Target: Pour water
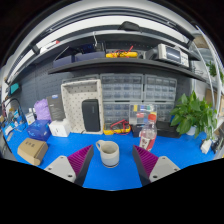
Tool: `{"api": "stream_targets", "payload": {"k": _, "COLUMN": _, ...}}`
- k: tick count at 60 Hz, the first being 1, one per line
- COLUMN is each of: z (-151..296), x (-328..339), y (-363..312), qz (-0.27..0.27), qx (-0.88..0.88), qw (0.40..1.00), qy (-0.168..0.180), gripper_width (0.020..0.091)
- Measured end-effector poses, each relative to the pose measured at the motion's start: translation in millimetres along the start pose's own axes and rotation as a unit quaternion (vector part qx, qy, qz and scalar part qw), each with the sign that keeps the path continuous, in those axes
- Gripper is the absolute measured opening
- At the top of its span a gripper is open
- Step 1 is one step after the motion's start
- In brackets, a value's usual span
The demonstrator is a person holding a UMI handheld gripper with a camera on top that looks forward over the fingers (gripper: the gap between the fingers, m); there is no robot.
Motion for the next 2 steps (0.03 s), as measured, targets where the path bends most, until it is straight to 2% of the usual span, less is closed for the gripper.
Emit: {"api": "stream_targets", "payload": {"k": 2, "z": 0.1, "x": 0.3, "y": -2.6, "qz": 0.002, "qx": 0.000, "qw": 1.000, "qy": -0.002, "gripper_width": 0.0796}}
Point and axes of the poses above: the point between the fingertips, and its own axes, seen from behind it with the camera up: y to the right, z up, x backward, against the way the camera looks, the point moved 9 cm from there along x, backward, against the way the camera looks, and after that the axes turned 10 degrees about y, right-handed, at the moved point
